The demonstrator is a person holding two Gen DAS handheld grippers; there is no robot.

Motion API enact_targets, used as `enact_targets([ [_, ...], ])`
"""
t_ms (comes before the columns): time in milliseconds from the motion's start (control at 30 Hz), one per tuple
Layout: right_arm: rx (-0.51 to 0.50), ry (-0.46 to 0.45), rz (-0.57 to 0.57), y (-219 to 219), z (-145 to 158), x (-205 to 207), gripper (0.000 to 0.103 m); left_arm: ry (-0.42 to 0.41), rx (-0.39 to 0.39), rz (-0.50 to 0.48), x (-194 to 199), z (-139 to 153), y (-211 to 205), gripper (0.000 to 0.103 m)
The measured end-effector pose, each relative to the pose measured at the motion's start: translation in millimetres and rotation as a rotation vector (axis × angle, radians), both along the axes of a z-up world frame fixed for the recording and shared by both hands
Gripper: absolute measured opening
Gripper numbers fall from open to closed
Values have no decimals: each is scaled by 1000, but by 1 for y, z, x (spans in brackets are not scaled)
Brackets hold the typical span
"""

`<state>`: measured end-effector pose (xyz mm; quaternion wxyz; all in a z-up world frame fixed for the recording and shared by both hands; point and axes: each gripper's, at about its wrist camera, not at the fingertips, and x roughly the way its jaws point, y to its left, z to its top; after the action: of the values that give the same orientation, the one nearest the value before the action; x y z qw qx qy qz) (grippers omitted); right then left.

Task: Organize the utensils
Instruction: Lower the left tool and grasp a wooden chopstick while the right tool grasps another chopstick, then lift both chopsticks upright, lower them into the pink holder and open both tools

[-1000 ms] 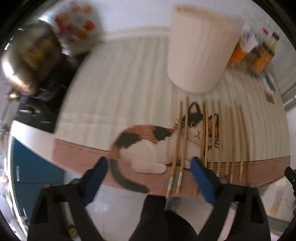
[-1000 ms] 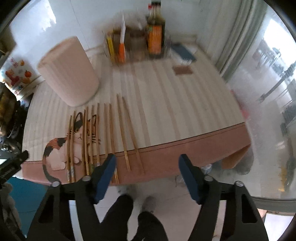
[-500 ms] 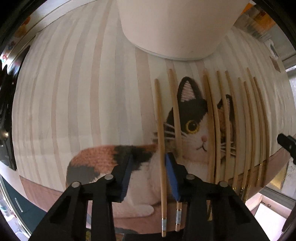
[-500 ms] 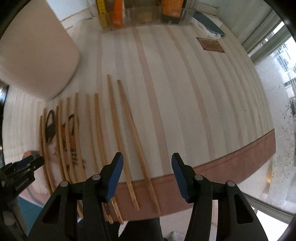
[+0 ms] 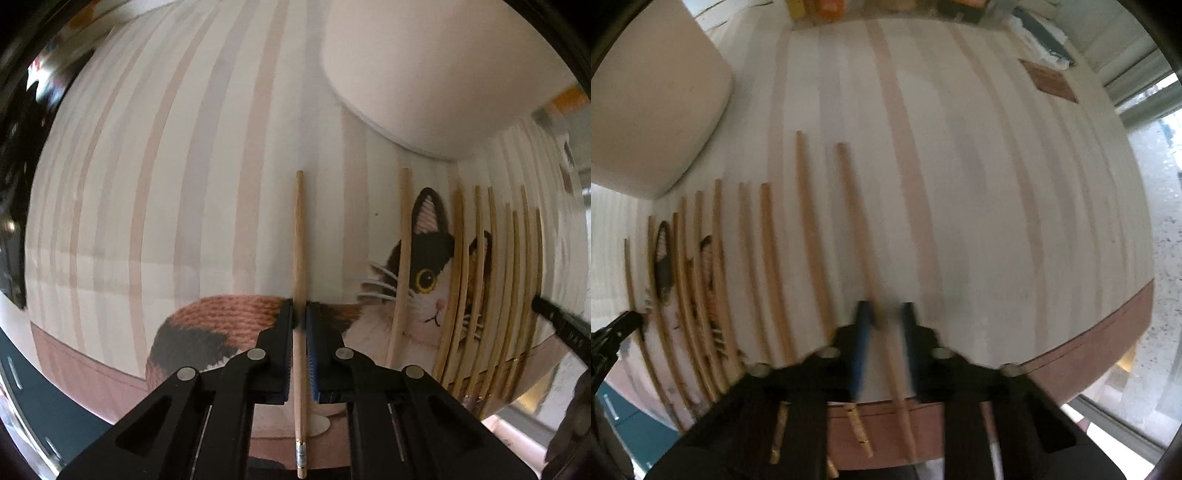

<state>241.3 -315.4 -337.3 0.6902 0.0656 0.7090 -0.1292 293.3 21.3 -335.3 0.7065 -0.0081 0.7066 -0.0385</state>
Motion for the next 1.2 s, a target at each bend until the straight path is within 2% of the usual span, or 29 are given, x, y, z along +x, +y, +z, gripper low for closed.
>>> enact_targets([
  [133,37,45,6,6,2,-12,8,11,0,-13,2,3,12,8],
  [267,25,59,57,14,3,-19,8,2,63,-49,6,-4,-6,8],
  [400,5,88,93,26,5,-22,8,6,94,-41,3,-2,-17,8],
  [500,13,92,103,34,7,-11,10,3,108,-45,3,-4,-31,5],
  [567,20,86,101,34,8,-2,10,-7,124,-53,9,-17,-52,5],
  [700,25,64,67,24,9,5,8,-35,155,-44,2,-17,-66,4],
  [833,15,7,42,6,15,1,7,-121,182,-30,-8,14,-69,4],
  [933,17,-64,29,-12,38,-11,7,-206,191,-4,-17,50,-70,4],
  [1200,-4,-270,-8,-14,106,-20,7,-436,167,77,-22,141,-61,4],
])
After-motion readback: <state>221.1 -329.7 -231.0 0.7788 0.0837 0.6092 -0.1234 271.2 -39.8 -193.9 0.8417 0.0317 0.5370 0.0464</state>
